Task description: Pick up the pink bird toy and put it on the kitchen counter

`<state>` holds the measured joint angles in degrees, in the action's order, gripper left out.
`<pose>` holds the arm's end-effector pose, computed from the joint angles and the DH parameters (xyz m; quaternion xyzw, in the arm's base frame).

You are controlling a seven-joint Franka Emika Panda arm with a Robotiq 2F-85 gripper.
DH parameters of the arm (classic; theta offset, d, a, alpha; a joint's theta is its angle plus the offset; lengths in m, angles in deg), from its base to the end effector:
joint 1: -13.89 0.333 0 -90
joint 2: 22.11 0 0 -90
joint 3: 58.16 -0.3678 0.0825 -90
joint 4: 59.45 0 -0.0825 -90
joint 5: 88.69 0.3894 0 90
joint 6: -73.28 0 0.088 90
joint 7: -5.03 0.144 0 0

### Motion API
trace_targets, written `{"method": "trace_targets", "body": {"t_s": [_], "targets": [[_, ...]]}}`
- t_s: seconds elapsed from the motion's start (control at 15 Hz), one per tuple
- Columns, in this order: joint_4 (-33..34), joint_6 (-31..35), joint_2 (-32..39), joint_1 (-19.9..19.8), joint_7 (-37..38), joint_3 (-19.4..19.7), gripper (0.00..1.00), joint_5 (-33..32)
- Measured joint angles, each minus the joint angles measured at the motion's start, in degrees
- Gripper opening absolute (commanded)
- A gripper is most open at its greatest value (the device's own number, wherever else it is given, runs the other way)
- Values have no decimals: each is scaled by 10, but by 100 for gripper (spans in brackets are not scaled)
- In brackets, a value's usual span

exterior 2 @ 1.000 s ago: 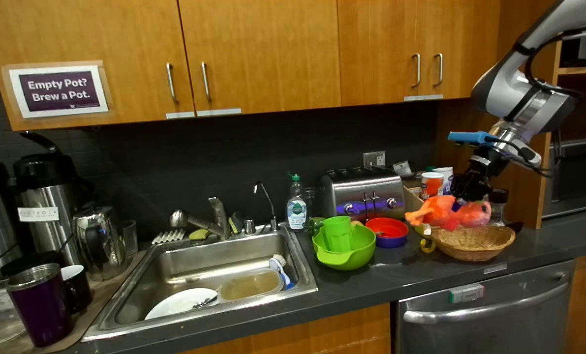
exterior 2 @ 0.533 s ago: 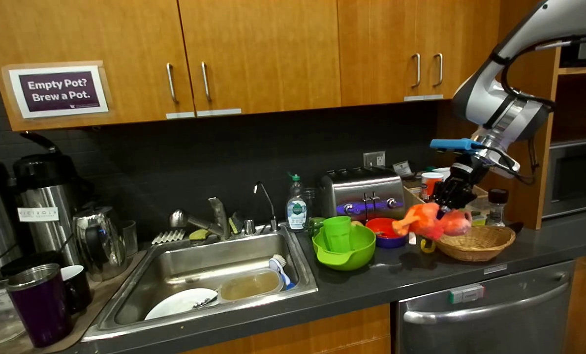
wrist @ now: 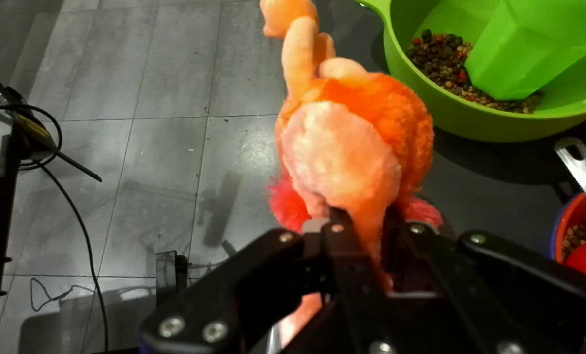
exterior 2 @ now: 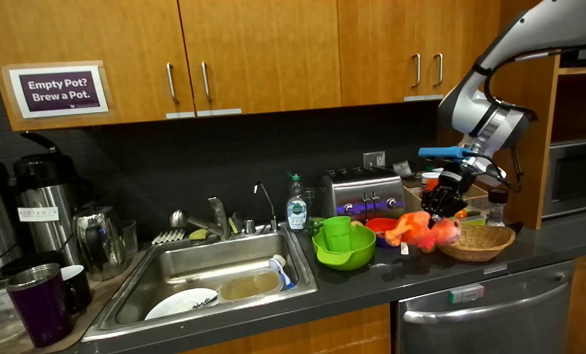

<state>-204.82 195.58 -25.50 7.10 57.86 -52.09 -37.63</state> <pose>0.4241 -0.0369 0.3012 -0.5896 0.7242 0.2561 0.2498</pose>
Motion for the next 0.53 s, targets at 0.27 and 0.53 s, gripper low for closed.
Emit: {"method": "trace_targets", "body": {"t_s": [0.27, 0.53], "targets": [[16, -9, 21, 14, -4, -14, 4, 0], [32, -14, 40, 27, -4, -25, 4, 0]]}}
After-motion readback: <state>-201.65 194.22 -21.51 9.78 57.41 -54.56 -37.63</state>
